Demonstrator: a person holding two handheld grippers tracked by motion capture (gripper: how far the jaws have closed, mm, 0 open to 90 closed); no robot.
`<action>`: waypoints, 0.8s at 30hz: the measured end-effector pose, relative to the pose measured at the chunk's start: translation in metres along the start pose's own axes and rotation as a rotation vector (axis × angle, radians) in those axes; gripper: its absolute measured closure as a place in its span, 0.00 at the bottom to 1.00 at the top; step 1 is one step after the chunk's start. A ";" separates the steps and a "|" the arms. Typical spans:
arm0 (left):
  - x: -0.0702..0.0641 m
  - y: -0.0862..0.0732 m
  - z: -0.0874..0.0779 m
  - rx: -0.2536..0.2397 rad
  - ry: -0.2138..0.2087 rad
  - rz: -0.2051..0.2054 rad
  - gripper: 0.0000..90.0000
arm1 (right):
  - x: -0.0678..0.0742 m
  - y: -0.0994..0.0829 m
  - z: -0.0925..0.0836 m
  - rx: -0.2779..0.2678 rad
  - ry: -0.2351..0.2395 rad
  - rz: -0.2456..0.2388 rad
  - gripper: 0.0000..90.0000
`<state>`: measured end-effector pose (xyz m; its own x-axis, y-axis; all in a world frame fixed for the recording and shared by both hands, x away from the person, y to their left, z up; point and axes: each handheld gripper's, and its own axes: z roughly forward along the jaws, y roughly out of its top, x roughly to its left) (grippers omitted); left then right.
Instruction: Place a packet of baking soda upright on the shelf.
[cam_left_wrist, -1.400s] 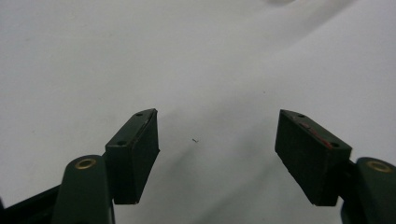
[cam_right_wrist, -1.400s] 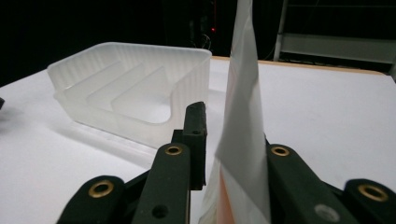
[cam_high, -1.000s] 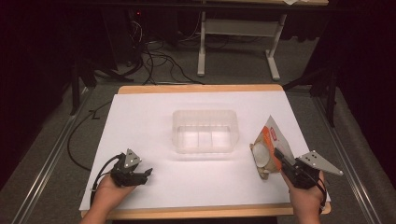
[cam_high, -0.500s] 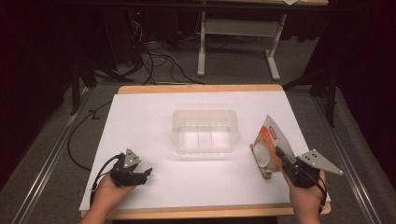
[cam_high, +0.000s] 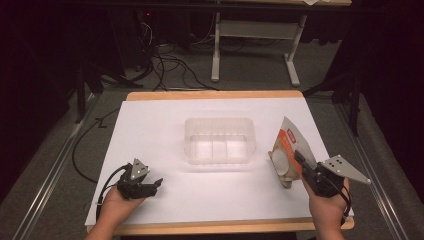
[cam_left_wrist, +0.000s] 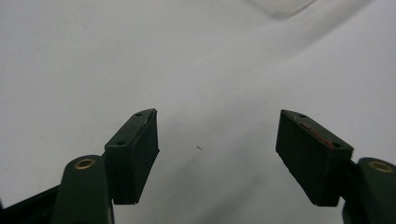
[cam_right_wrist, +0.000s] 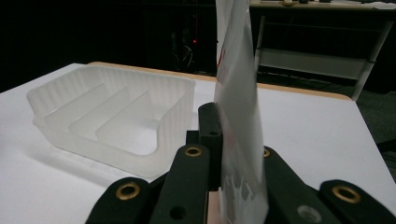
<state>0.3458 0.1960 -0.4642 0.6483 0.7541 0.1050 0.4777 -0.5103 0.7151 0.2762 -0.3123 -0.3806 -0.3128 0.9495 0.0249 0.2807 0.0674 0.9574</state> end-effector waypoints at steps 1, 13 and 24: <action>0.000 0.000 0.000 -0.003 0.000 -0.001 0.34 | 0.001 0.002 0.001 -0.002 0.002 -0.005 1.00; 0.002 0.000 -0.005 -0.027 -0.004 -0.007 0.34 | 0.011 0.047 -0.001 -0.083 0.027 0.002 1.00; 0.001 0.000 -0.005 -0.027 -0.005 0.001 0.34 | 0.032 0.085 0.006 -0.137 0.080 -0.010 1.00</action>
<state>0.3435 0.1988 -0.4603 0.6520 0.7513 0.1022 0.4610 -0.4999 0.7332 0.2955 -0.2747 -0.3000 -0.3879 0.9211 0.0328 0.1525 0.0290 0.9879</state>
